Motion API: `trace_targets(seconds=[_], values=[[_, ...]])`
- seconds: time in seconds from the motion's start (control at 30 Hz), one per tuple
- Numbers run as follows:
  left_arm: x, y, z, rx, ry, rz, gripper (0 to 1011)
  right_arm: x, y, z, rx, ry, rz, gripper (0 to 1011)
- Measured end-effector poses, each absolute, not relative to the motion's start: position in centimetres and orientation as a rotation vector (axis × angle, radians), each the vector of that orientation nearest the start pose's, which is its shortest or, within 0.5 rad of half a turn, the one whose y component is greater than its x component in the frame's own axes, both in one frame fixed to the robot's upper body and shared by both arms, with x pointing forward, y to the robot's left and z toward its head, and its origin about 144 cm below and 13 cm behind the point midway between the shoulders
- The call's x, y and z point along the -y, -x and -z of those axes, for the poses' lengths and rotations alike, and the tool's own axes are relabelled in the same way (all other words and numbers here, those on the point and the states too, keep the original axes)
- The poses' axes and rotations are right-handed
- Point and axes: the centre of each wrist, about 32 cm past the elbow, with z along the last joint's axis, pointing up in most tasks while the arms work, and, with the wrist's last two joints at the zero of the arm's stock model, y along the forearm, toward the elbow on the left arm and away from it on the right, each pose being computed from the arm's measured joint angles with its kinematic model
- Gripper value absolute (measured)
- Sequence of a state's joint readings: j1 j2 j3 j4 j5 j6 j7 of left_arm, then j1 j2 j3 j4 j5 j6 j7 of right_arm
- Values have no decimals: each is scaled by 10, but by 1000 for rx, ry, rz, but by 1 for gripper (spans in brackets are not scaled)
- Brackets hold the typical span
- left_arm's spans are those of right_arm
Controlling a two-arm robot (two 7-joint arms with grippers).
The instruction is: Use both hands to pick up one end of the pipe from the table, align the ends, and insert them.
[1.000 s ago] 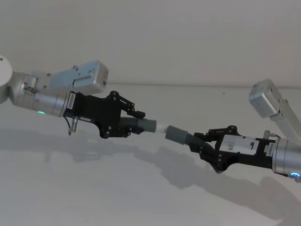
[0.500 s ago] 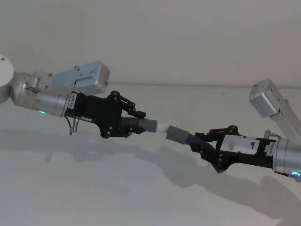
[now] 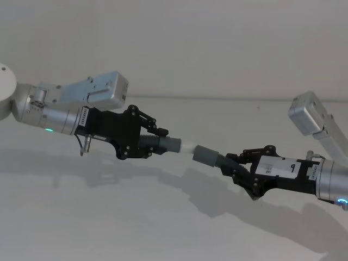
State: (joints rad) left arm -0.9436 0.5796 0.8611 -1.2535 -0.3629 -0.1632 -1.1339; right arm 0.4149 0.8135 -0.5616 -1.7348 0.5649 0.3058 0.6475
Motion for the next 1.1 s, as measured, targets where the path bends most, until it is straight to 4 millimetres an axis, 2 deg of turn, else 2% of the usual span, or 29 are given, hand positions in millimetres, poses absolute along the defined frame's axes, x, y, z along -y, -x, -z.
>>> trace_targets(seconds=[1.1], values=[[-250, -624, -1336, 511, -433, 37, 347, 286, -505, -1278, 53, 387, 481, 275]])
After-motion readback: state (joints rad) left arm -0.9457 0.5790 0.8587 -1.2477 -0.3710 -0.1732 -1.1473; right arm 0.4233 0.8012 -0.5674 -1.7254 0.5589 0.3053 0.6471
